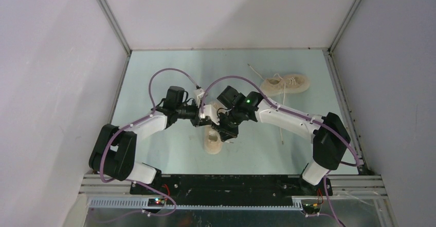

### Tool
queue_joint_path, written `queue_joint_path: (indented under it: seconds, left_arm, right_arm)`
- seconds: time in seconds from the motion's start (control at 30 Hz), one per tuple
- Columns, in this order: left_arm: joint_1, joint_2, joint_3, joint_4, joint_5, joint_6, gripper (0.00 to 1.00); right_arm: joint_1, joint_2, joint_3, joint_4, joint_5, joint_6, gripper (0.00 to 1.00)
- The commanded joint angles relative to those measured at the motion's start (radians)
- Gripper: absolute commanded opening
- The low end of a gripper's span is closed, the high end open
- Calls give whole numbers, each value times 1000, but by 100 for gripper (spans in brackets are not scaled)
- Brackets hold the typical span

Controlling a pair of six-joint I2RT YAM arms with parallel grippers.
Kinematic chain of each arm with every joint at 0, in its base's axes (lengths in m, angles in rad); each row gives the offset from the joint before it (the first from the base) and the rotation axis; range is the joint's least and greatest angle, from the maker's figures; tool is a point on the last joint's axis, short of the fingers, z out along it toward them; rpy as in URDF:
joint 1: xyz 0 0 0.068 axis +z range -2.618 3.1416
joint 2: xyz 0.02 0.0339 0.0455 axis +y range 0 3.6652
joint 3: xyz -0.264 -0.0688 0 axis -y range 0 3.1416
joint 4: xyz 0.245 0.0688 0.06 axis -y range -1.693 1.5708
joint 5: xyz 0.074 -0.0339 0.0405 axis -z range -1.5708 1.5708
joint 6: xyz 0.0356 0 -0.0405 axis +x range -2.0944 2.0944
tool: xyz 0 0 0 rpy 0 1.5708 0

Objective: Tie the shoes
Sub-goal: Cross the shoelace with the shoelace.

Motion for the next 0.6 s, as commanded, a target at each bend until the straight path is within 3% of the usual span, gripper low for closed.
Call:
queue_joint_path:
  seconds: [0.0, 0.5, 0.57]
  left_arm:
    - [10, -4, -8, 33, -10, -5, 0]
    - [10, -2, -5, 23, -38, -26, 3]
    - [10, -8, -8, 24, -40, -26, 5]
  right_arm:
    - [4, -31, -39, 9, -30, -20, 0]
    - [-5, -39, -209, 181, 15, 94, 0]
    - [-17, -44, -219, 193, 12, 101, 3]
